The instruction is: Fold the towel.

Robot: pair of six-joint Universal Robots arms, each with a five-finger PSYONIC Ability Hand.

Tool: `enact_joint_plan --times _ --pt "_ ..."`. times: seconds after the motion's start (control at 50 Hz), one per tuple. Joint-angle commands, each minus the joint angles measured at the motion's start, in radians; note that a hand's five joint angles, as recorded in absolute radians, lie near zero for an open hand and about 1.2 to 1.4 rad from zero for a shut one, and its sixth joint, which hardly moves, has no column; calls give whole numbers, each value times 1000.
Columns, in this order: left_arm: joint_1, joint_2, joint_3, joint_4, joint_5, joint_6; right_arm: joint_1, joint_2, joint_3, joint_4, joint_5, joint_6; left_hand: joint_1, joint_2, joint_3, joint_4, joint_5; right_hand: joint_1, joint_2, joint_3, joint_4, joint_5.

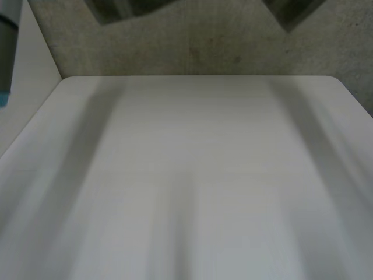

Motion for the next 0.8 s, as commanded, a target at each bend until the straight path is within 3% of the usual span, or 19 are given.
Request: enact_joint_plan --times 0.02,0.22,0.5,0.62,0.72,0.8 --pt "63 -8 -166 -29 80 4 -36 1 88 74 -94 -15 109 50 -38 -47 51 81 61 15 29 39" --pt "111 -89 -466 -55 138 27 -83 22 381 80 -260 -71 109 50 -38 -47 51 81 61 15 29 39" --pt "135 -119 -631 -120 190 180 -149 48 702 135 -280 -417 109 50 -38 -47 51 81 61 15 29 39" --pt "152 -40 -639 -304 199 219 -183 5 712 226 -300 -454 109 50 -38 -47 51 81 61 15 29 39" --pt "191 58 -659 -402 248 219 -257 -107 712 367 -383 -486 109 50 -38 -47 51 81 61 15 29 39" --pt "224 195 -700 -465 303 211 -342 -189 709 520 -500 -533 109 50 -38 -47 51 81 61 15 29 39"
